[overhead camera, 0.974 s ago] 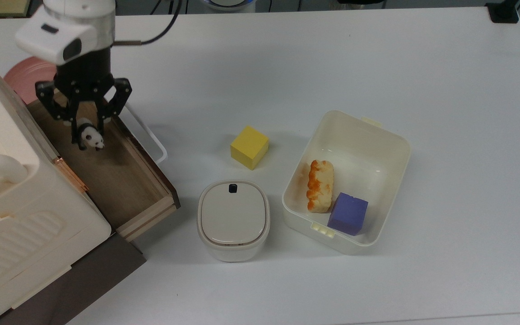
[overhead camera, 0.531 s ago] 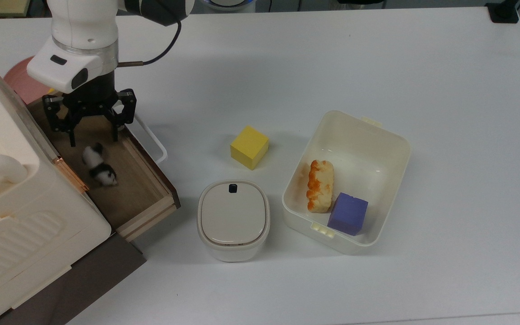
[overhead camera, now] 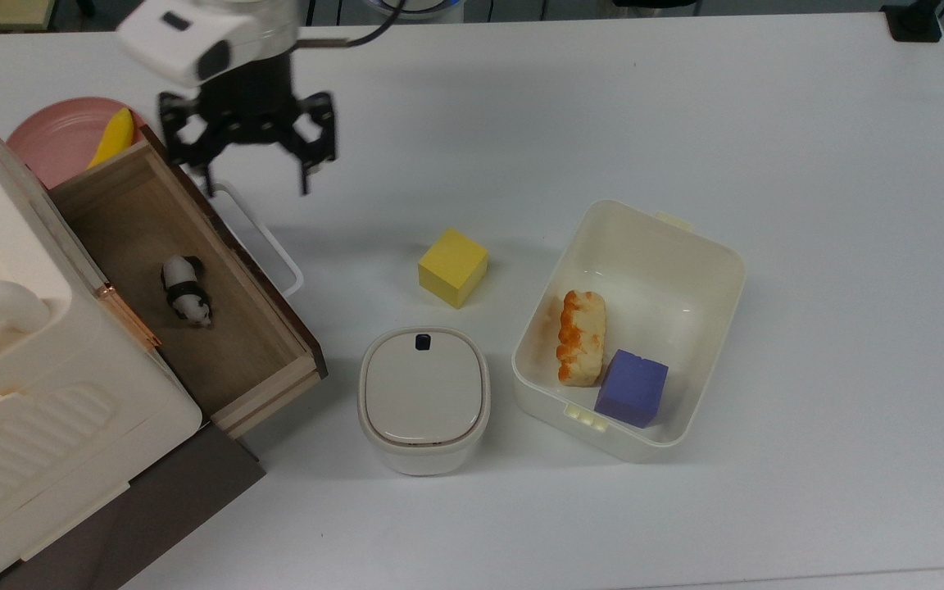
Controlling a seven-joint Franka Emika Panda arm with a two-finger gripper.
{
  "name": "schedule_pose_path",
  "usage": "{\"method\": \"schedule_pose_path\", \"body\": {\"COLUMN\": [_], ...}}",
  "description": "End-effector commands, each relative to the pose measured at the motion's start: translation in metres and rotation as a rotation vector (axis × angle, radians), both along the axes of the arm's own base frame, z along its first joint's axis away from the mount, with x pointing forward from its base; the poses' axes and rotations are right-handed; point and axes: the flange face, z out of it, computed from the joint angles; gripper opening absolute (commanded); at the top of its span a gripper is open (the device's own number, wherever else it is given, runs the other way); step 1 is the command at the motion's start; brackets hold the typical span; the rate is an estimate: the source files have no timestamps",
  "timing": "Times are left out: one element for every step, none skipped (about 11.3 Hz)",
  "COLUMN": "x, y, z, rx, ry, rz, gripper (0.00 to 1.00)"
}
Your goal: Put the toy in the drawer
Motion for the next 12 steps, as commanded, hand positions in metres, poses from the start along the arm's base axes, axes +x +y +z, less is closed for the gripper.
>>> {"method": "schedule_pose_path", "body": {"x": [-0.036, -0.046, -0.054, -0.062, -0.063, -0.063, -0.064, -0.066, -0.066, -0.064, -0.063, -0.063], "y": [0.076, 0.096, 0.107, 0.118, 0.118, 0.118, 0.117, 0.117, 0.12, 0.122, 0.122, 0.121], "z": [0.002, 0.005, 0.009, 0.017, 0.02, 0.019, 0.019, 0.021, 0.02, 0.016, 0.013, 0.015], "rx": [0.093, 0.101, 0.115, 0.14, 0.143, 0.143, 0.143, 0.145, 0.148, 0.142, 0.133, 0.135], "ry": [0.184, 0.228, 0.26, 0.268, 0.261, 0.261, 0.265, 0.262, 0.254, 0.247, 0.251, 0.247], "rz": [-0.06, -0.069, -0.079, -0.084, -0.097, -0.097, -0.101, -0.134, -0.231, -0.269, -0.229, -0.178], "gripper": [1.0, 1.0, 1.0, 1.0, 1.0, 1.0, 1.0, 1.0, 1.0, 1.0, 1.0, 1.0]}}
